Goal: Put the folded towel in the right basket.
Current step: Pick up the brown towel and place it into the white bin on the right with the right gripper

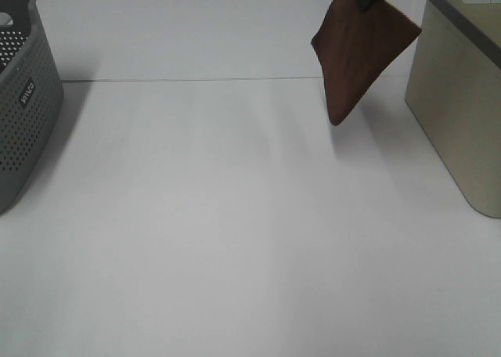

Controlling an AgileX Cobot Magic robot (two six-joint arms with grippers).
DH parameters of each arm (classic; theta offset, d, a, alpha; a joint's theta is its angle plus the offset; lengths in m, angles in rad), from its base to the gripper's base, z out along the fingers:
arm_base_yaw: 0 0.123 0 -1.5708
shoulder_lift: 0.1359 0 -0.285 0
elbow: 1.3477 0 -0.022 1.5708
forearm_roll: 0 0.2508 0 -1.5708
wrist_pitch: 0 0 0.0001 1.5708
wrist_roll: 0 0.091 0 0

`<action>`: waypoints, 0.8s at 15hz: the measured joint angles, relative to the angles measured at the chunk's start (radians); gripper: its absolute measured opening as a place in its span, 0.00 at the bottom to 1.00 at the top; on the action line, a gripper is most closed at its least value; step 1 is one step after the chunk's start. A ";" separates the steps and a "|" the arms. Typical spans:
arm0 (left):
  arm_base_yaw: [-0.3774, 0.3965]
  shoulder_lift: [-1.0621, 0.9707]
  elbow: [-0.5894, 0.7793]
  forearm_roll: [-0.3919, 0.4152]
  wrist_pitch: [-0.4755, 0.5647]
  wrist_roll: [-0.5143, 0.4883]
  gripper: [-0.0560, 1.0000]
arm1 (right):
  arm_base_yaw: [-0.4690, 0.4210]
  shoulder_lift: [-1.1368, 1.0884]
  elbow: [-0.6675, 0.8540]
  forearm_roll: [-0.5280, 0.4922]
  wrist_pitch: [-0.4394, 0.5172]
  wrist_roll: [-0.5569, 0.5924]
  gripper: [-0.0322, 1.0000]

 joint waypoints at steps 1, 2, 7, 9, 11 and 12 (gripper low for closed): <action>0.000 0.000 0.000 0.000 0.000 0.000 0.88 | 0.000 -0.022 -0.003 -0.026 0.001 0.004 0.04; 0.000 0.000 0.000 0.000 0.000 0.000 0.88 | -0.001 -0.043 -0.004 -0.054 0.001 0.006 0.04; 0.000 0.000 0.000 0.000 0.000 0.000 0.88 | -0.107 -0.144 -0.005 -0.076 0.003 -0.012 0.04; 0.000 0.000 0.000 0.000 0.000 0.000 0.88 | -0.193 -0.167 -0.006 -0.050 0.004 -0.048 0.04; 0.000 0.000 0.000 0.000 0.000 0.000 0.88 | -0.286 -0.170 -0.007 -0.025 0.004 -0.071 0.04; 0.000 0.000 0.000 0.000 0.000 0.000 0.88 | -0.327 -0.170 -0.007 -0.022 0.004 -0.082 0.04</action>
